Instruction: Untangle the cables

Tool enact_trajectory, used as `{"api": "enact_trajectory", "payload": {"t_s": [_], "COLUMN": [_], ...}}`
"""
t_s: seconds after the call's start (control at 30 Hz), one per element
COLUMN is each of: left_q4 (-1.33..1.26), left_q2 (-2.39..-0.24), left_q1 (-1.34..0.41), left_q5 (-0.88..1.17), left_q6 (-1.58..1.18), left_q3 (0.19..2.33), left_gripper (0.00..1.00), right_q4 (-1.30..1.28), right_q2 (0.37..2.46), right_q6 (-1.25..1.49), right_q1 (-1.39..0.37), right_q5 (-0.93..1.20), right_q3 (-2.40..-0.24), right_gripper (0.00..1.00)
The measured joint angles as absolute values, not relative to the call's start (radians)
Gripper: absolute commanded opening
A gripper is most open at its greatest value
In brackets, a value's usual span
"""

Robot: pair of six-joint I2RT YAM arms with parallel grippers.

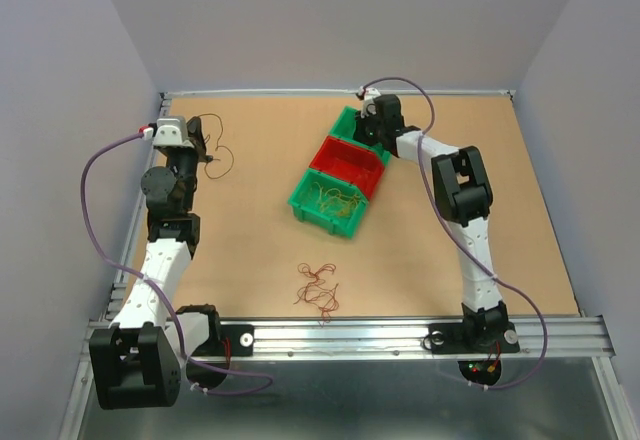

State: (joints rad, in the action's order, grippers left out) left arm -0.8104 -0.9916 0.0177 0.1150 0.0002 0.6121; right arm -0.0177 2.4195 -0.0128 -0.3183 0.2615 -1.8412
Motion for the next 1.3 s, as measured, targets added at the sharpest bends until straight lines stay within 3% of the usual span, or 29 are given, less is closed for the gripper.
{"api": "enact_trajectory", "payload": {"t_s": [0.27,0.4,0.57,1.1,1.2,1.3], "left_q4": [-0.810,-0.810,-0.810,-0.810,-0.810,-0.810], "left_q2": [-0.992,-0.991,-0.991,-0.970,-0.968,-0.967], "left_q1": [0.008,0.007,0.007,0.007,0.007,-0.005], "left_q5": [0.102,0.101,0.101,0.127,0.127,0.128], "left_q6": [0.011,0.012,0.013,0.013,0.013,0.015], "left_q3": [0.609,0.606,0.602,0.597,0.597,0.596], "left_gripper": [0.00,0.00,0.00,0.00,0.00,0.00], "right_q4": [0.104,0.158,0.218,0.176,0.165,0.177], "right_q2": [2.276,2.231,2.200,2.186,2.186,2.186], "right_q6": [-0.027,-0.022,0.002,0.054,0.057,0.056], "right_q1": [-0.435,-0.457,-0.458,-0.458,-0.458,-0.458], "right_q5": [0.022,0.014,0.026,0.026,0.022,0.009], "right_q3": [-1.588,-1.501,-1.430,-1.450,-1.465,-1.478], "right_gripper": [0.01,0.01,0.09,0.29,0.37,0.38]}}
